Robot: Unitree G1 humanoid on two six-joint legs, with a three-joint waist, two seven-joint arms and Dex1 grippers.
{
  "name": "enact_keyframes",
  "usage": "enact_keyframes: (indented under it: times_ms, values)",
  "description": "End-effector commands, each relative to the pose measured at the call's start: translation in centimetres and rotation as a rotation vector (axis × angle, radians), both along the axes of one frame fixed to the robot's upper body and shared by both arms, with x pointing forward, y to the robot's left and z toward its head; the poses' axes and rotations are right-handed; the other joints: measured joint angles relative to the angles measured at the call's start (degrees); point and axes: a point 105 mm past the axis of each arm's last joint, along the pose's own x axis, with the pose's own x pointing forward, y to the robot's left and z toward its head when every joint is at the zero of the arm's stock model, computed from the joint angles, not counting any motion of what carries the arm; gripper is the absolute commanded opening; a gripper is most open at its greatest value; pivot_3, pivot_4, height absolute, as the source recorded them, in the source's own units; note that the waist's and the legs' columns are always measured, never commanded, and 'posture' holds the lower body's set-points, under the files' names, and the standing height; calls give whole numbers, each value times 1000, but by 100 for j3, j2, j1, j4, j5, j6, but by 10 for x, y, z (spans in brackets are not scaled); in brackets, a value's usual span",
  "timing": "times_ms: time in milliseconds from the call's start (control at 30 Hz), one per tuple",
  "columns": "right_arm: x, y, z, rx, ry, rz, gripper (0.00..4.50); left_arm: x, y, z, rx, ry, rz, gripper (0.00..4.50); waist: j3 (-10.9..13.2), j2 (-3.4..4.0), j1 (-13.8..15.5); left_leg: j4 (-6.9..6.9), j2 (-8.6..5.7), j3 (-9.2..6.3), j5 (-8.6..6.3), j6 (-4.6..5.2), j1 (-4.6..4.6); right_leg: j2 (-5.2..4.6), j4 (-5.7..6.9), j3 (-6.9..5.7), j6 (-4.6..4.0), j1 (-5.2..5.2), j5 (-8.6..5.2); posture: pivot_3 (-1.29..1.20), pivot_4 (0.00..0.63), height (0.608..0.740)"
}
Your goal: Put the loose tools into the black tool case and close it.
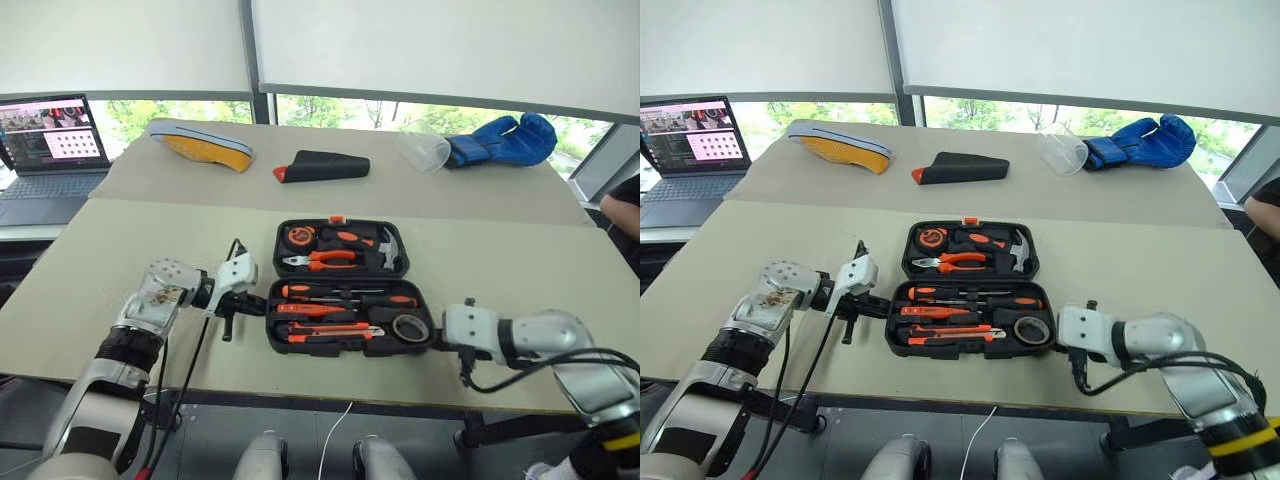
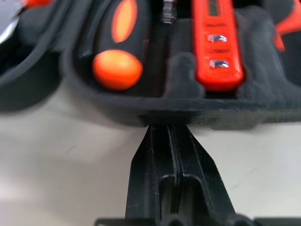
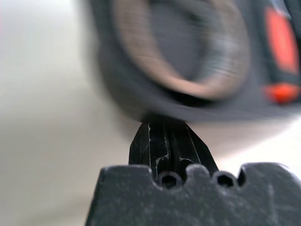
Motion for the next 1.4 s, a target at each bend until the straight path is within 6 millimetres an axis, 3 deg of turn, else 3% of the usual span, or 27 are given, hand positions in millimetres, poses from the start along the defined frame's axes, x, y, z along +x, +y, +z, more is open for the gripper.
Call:
enact_keyframes:
  times_ms: [33, 167, 300, 533, 700, 800, 933, 1400]
  values:
    - [0, -8, 13, -18, -59, -35, 45, 2, 7, 5, 83, -109, -59, 0, 0, 0, -4, 1, 1, 0, 0, 0, 4, 1, 4, 0, 0, 1, 0, 0, 150, 734]
    - [13, -32, 15, -78, -75, -119, 45, 13, 29, 12, 99, -109, 40, 0, 0, 0, -40, 3, 3, 2, 2, -1, 18, 2, 9, 2, 15, 7, -7, 0, 150, 734]
    - [38, -40, 26, -95, -130, -166, 45, 23, 38, 24, 83, -121, 106, 0, 1, -2, -132, 2, 9, 5, 7, 5, 34, 5, 14, 2, 18, 13, -8, 0, 150, 734]
    - [83, -24, 34, -81, -217, -160, 45, 30, 17, 34, -35, -91, 134, 0, 2, -4, -156, -2, 12, 4, 8, 6, 29, 13, 20, 5, 10, 8, -6, 0, 150, 734]
    - [96, -8, 30, -96, -237, -96, 45, 25, 8, 30, -54, -78, 115, 0, 3, -4, -146, -6, 8, 3, 7, 7, 12, 10, 16, 5, -12, -2, 7, 0, 150, 734]
    - [90, 4, 31, -67, -221, -20, 45, 23, 4, 30, -63, -71, 106, 0, 3, -4, -122, -5, -1, 0, 6, 7, 5, 2, 14, 3, -9, -3, 5, 0, 150, 734]
    - [66, 17, 34, -41, -198, 104, 45, 20, 2, 30, -66, -61, 91, 0, 3, -4, -133, -8, 0, -3, 6, 8, 6, 2, 14, 1, -9, -3, 5, 0, 150, 734]
    - [31, 12, 26, -71, -178, 77, 45, 20, -9, 23, -33, -76, 24, 0, 3, -4, -114, -4, -1, -4, 6, 8, 7, 3, 18, 1, -9, -2, 4, 0, 150, 734]
